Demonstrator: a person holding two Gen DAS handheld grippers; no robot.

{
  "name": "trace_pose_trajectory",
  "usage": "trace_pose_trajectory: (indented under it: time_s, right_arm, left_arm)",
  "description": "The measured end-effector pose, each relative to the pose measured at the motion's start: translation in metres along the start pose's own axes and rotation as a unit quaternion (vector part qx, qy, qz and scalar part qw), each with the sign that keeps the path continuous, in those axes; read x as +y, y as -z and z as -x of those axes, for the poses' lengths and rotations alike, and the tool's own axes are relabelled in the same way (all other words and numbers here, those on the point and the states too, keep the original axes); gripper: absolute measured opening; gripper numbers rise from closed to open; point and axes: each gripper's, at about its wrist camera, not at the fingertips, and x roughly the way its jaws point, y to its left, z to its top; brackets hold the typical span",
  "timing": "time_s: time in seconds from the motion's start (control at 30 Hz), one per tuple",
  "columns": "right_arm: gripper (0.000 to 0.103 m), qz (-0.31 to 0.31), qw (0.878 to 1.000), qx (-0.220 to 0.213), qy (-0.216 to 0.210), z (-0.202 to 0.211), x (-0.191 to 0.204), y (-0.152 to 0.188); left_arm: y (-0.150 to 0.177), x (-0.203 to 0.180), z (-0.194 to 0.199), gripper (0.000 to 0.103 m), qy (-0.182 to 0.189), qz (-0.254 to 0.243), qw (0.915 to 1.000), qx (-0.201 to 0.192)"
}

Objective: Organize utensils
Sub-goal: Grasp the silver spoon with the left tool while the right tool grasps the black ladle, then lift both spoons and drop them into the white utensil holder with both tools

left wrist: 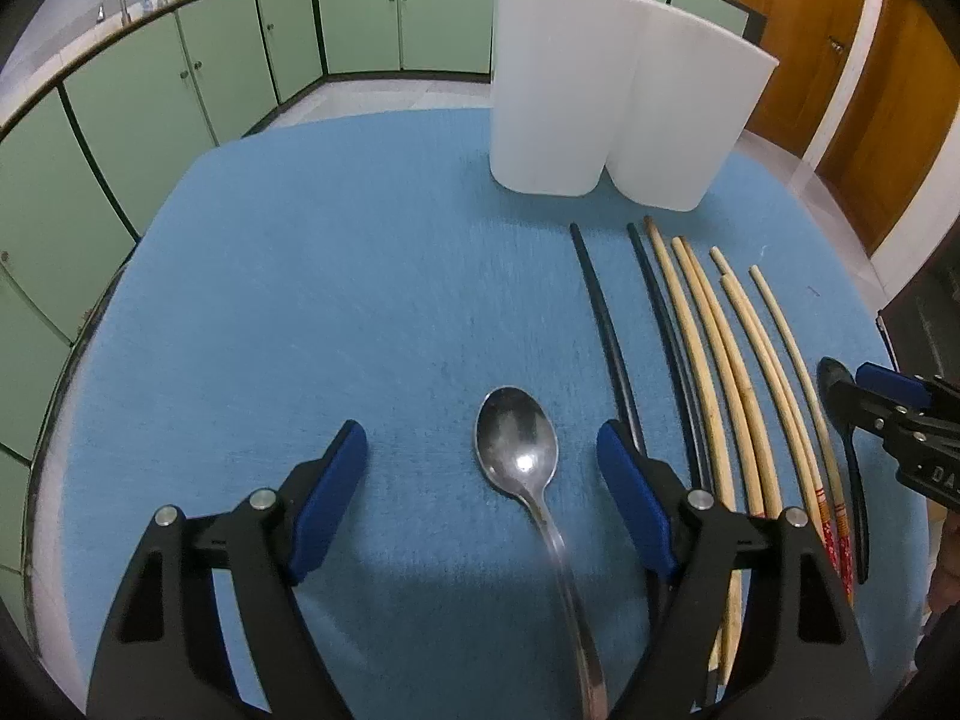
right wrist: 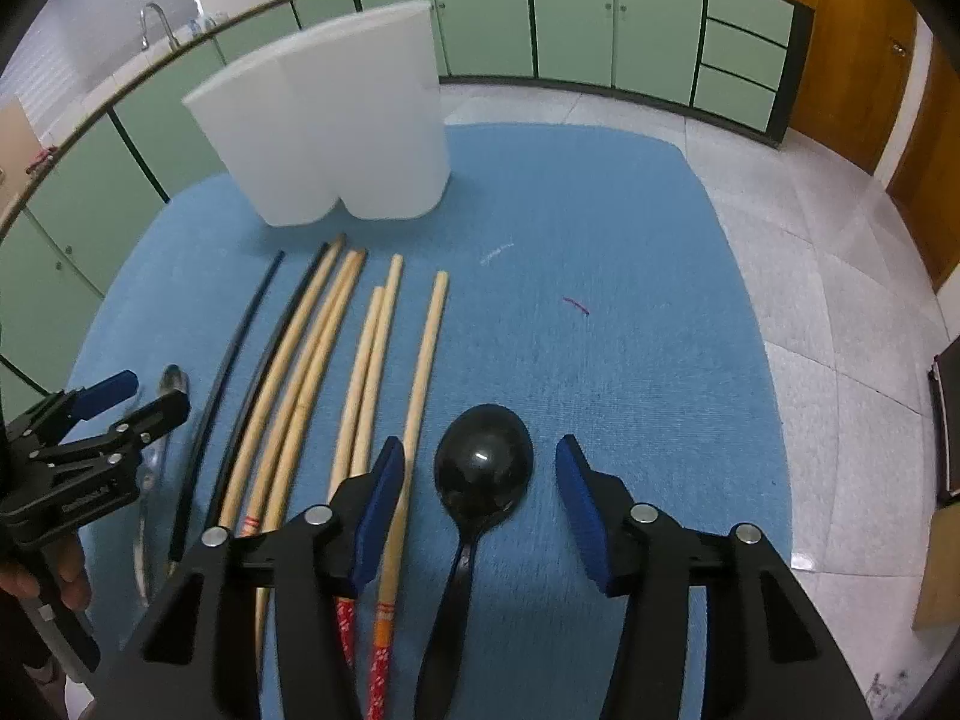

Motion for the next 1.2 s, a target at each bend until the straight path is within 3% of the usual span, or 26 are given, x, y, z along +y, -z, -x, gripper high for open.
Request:
trace_pose_trajectory:
  time_s: [0.37,0.47,0.7,0.83,0.93,1.03,1.2]
  right_arm:
    - [0.047,-0.004,1.0,0.026,-0.002,-0.008,-0.004,-0.01]
    - [0.04,0.002,0.999,0.03,0.011,-0.01,-0.002,-0.01]
    - [0.036,0.002,0.999,0.03,0.018,-0.01,-0.002,-0.007]
    - [0.036,-0.004,1.0,0.006,-0.003,-0.002,-0.003,-0.001]
    - [0.036,0.005,1.0,-0.027,-0.001,0.01,0.001,0.006]
    - [0.036,0.009,0.997,-0.074,-0.013,0.026,0.005,0.012]
    - [0.036,0.011,0.991,-0.13,0.0,0.05,0.008,0.013]
  left_arm:
    - [-0.004,0.0,0.001,0.075,0.007,0.001,1.0,0.005]
    - [-0.004,-0.004,0.0,0.073,0.003,0.0,1.0,0.005]
    - [-0.002,-0.014,0.006,0.033,0.001,-0.015,0.9999,-0.001]
    - [0.0,-0.013,0.009,0.027,0.013,-0.011,0.9998,-0.009]
    - [0.005,-0.01,0.019,0.027,0.032,0.001,0.9989,-0.035]
    - [0.011,-0.007,0.04,0.027,0.043,0.006,0.995,-0.09]
    - [0.016,-0.002,0.068,0.027,0.044,0.002,0.9867,-0.156]
